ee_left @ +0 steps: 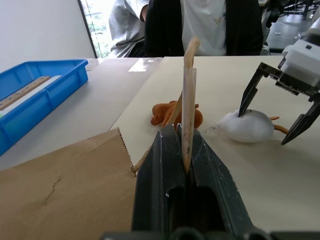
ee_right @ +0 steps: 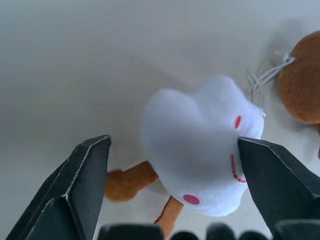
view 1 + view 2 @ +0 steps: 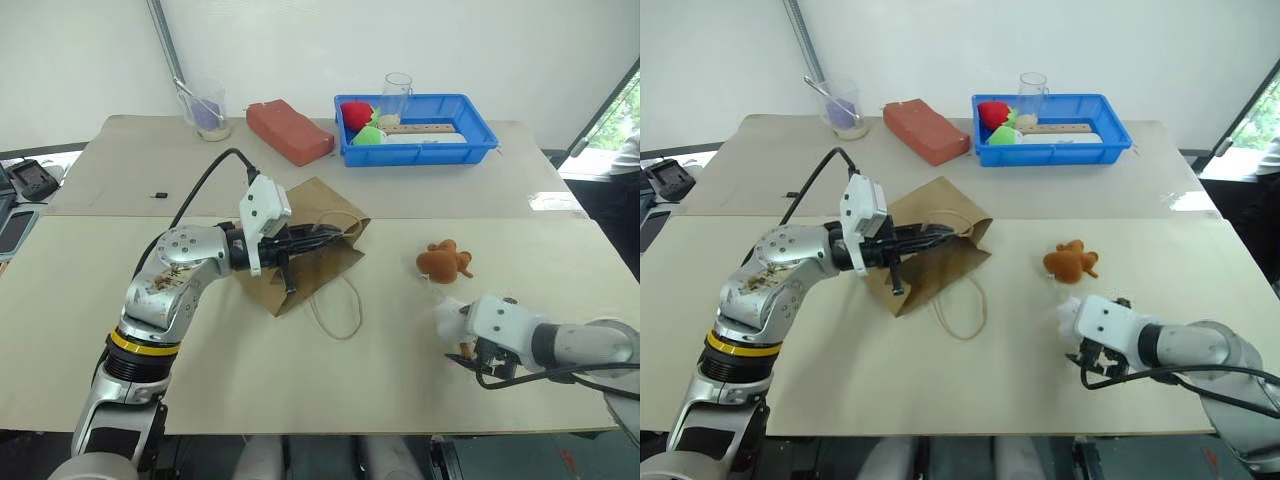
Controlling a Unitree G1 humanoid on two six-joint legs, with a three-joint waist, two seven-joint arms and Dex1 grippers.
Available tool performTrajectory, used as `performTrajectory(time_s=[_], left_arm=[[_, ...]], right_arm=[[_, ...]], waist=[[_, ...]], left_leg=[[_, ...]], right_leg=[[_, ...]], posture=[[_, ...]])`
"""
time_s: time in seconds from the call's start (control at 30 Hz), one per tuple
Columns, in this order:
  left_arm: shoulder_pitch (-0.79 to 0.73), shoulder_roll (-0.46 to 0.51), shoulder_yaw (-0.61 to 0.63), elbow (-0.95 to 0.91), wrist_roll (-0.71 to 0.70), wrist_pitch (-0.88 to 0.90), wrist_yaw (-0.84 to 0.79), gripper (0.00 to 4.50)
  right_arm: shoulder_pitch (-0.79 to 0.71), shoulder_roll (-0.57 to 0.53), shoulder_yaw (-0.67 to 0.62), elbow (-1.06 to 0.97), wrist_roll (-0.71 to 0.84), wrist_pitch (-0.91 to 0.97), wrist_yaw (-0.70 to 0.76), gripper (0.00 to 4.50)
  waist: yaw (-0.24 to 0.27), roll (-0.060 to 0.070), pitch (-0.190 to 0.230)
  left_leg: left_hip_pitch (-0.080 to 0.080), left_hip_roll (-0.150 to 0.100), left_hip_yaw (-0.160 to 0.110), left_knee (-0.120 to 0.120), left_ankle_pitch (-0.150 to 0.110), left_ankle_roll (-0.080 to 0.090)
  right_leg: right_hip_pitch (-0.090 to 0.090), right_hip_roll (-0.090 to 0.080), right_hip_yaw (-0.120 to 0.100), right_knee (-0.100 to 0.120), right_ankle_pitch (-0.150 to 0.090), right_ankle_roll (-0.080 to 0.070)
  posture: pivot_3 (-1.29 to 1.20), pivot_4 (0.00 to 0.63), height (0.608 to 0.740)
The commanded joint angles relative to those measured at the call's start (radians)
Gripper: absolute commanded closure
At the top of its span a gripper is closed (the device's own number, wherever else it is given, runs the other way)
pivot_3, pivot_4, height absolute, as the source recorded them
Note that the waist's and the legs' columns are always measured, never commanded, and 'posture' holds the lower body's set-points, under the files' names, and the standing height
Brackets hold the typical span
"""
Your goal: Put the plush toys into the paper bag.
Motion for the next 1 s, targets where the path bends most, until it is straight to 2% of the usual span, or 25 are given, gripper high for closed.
performTrajectory(time_s=[0.03,0.13,0.27,0.33,0.37,0.5,0.6,0.83,1.0], left_arm=[[-0.019,0.016,0.034,-0.007,-0.013,-0.011,-0.006,4.5],[-0.019,0.02,0.037,-0.009,-0.019,-0.006,-0.009,4.5],[-0.03,0.023,0.051,-0.001,-0.051,0.03,-0.014,4.5],[-0.036,0.026,0.052,0.002,-0.062,0.042,-0.02,4.5],[-0.042,0.028,0.054,0.007,-0.072,0.052,-0.024,4.5],[-0.064,0.032,0.059,0.013,-0.116,0.107,-0.043,4.5],[-0.07,0.031,0.049,0.006,-0.131,0.13,-0.053,4.5],[-0.079,0.001,0.021,-0.011,-0.131,0.139,-0.045,4.5],[-0.086,-0.021,0.007,-0.023,-0.127,0.142,-0.036,4.5]], right_arm=[[-0.021,0.025,0.022,0.027,-0.04,-0.047,-0.029,1.36],[-0.034,0.042,0.031,0.037,-0.05,-0.069,-0.033,2.33],[-0.057,0.05,0.016,-0.011,0.028,-0.031,0.028,3.74],[-0.087,0.058,0.018,-0.043,0.068,0.0,0.051,4.35],[-0.127,0.072,0.027,-0.073,0.104,0.035,0.06,4.47],[-0.304,0.158,0.086,-0.148,0.188,0.155,0.049,4.47],[-0.421,0.224,0.158,-0.138,0.191,0.196,0.025,4.47],[-0.618,0.409,0.356,0.06,0.054,0.102,-0.067,4.47],[-0.699,0.526,0.437,0.211,-0.031,0.022,-0.114,4.47]], waist=[[0.0,0.0,0.0],[0.001,0.0,0.0],[0.001,0.0,0.0],[0.0,0.0,0.0],[-0.003,0.0,0.0],[-0.009,0.0,0.0],[-0.005,0.0,0.0],[0.001,0.0,0.0],[-0.001,0.0,0.0]], left_leg=[[0.0,0.0,0.0,0.0,0.0,0.0],[0.0,0.0,0.0,0.0,0.0,0.0],[0.0,0.0,0.0,0.0,0.0,0.0],[0.0,0.0,0.0,0.0,0.0,0.0],[0.0,0.0,-0.001,0.0,0.0,0.0],[0.001,0.001,-0.001,0.0,0.0,0.0],[0.001,0.002,-0.001,0.0,0.0,0.0],[-0.001,0.0,-0.001,0.0,0.0,0.0],[-0.001,-0.001,-0.002,0.0,0.0,0.0]], right_leg=[[0.0,0.0,0.0,0.0,0.0,0.0],[0.0,0.0,0.0,0.0,0.0,0.0],[0.0,0.0,0.0,0.0,0.0,0.0],[0.0,0.0,0.0,0.0,0.0,0.0],[0.0,0.0,0.0,0.0,0.0,0.0],[0.0,0.001,0.0,0.001,0.0,0.0],[0.0,0.002,0.0,0.001,0.0,0.0],[-0.001,0.0,0.0,0.001,0.0,0.0],[-0.002,-0.001,-0.001,0.002,0.0,0.0]], posture=[[0.0,0.15,0.74],[0.0,0.15,0.74],[0.0,0.15,0.74],[0.0,0.15,0.74],[0.0,0.15,0.74],[0.0,0.15,0.74],[0.0,0.15,0.74],[0.0,0.15,0.74],[0.0,0.15,0.74]])
